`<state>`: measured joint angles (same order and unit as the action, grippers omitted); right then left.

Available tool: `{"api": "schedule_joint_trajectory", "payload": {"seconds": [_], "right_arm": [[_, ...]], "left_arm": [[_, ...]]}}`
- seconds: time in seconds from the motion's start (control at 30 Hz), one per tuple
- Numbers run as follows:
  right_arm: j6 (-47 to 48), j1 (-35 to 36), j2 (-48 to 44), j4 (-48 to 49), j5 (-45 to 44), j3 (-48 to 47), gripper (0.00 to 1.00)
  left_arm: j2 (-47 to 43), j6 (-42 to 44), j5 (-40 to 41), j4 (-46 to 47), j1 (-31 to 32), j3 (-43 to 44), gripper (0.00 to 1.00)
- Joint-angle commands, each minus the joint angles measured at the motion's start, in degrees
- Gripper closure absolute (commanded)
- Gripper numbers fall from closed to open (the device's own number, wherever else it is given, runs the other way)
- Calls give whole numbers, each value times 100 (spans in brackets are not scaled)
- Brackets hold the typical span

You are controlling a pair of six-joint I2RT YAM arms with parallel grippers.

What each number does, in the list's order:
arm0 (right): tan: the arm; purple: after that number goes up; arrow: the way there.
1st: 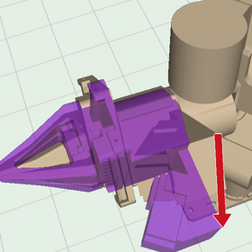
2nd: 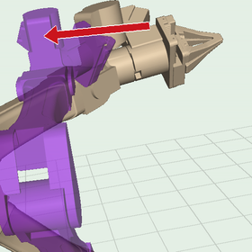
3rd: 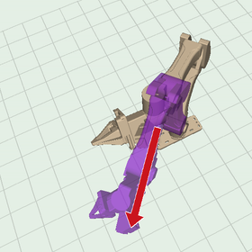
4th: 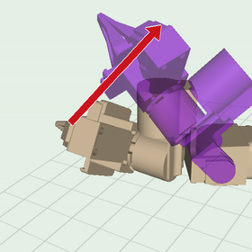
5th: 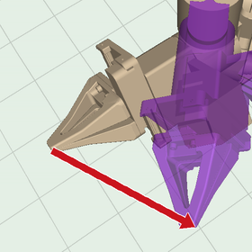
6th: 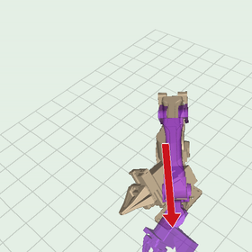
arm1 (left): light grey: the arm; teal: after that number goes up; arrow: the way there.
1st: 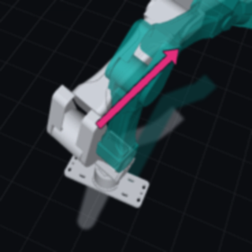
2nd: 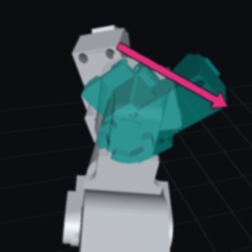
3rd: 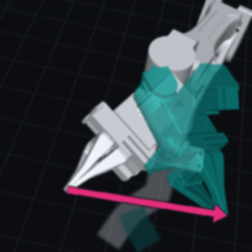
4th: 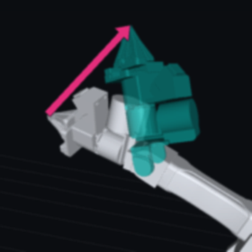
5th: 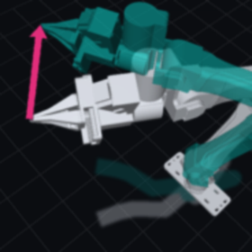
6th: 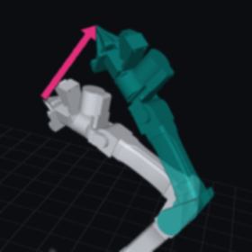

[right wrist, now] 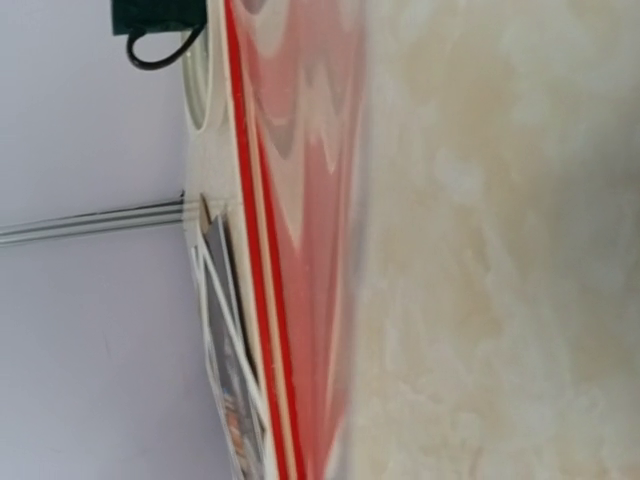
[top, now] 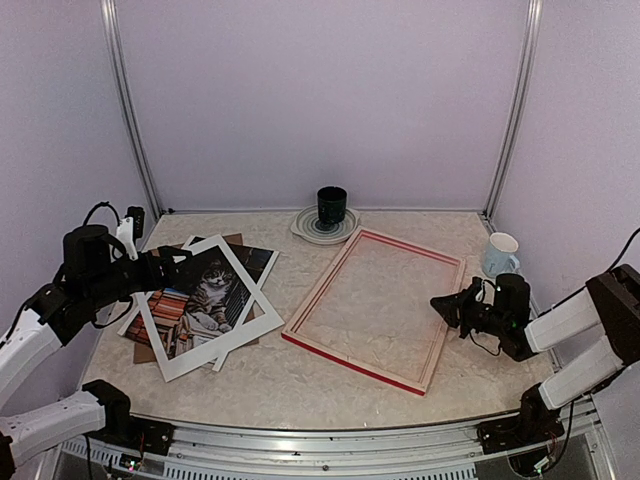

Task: Put the photo into the frame
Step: Place the glass panel at the frame body.

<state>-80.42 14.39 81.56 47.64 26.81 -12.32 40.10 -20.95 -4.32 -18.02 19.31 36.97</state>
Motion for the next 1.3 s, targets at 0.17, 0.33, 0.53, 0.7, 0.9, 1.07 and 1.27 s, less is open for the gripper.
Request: {"api": "schedule_joint_trajectory", "payload": {"seconds": [0.17, 0.33, 0.53, 0.7, 0.9, 1.07, 1.27], "right_arm": [[-567, 202, 132, 813, 105, 144, 100], [-762, 290, 180, 1108, 114, 172, 100], [-765, 321, -14, 1138, 89, 293, 100], [-615, 319, -373, 892, -8, 371, 100], [-527, 325, -383, 907, -42, 399, 100], [-752, 486, 91, 1628, -40, 493, 100], [-833, 720, 444, 1971, -153, 473, 100]], "left_arm": [[-19, -4, -38, 95, -39, -62, 1], [-19, 1, -34, 92, -41, -67, 1], [-33, 3, -32, 95, -41, -67, 1], [-38, 3, -28, 102, -40, -67, 1], [-28, 3, -43, 114, -41, -76, 1], [-21, -5, -34, 113, -41, -76, 1], [-28, -6, -33, 106, -38, -76, 1]]}}
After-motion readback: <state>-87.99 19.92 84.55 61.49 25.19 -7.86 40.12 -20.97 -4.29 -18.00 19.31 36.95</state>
